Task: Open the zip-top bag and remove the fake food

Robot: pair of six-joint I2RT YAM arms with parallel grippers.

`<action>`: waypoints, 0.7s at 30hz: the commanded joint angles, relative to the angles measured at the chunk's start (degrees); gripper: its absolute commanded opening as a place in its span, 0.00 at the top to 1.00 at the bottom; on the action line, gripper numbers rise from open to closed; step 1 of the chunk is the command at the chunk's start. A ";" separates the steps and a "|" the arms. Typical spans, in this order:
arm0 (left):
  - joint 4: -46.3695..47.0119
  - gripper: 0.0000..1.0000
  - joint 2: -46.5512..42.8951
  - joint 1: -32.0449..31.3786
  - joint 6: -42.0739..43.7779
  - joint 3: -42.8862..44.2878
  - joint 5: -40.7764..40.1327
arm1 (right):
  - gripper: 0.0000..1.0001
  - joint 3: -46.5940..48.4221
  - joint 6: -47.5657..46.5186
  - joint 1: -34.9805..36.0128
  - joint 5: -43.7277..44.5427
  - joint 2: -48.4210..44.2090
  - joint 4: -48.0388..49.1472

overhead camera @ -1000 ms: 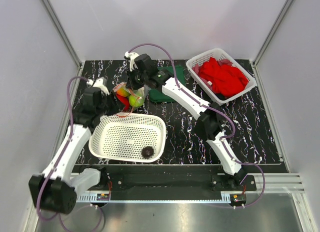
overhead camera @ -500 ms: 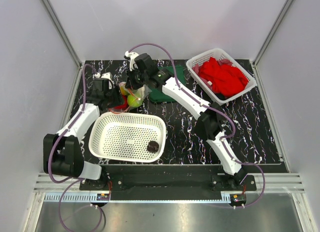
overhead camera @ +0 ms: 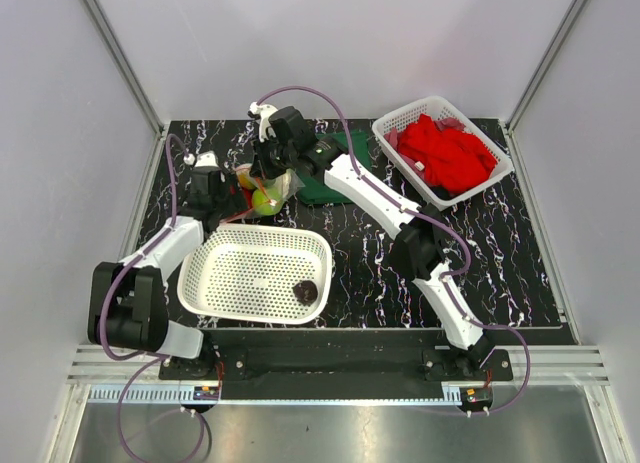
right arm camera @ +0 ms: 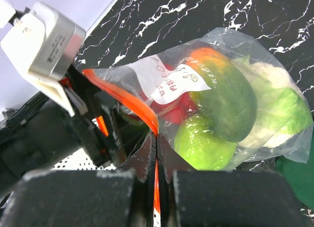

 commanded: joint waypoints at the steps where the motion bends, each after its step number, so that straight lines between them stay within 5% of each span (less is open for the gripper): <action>1: 13.04 0.26 0.88 0.00 -2.85 -1.27 -6.35 | 1.00 0.85 0.67 -0.40 -0.90 -3.66 2.36; 5: 18.40 0.26 3.25 0.00 -1.71 -1.18 -4.34 | 1.00 0.67 0.85 -0.40 -1.51 -3.83 2.71; 13: 14.72 0.62 10.37 0.08 -1.00 3.48 -2.14 | 1.00 1.28 0.94 -0.49 -1.77 -3.75 3.24; 16: 15.59 0.82 9.76 0.08 -0.13 3.13 -1.26 | 1.00 1.20 0.67 -0.58 -1.60 -3.75 3.24; 21: 13.75 1.00 5.81 0.08 3.38 4.27 -0.21 | 1.00 -0.21 0.41 -0.93 -0.99 -3.92 3.24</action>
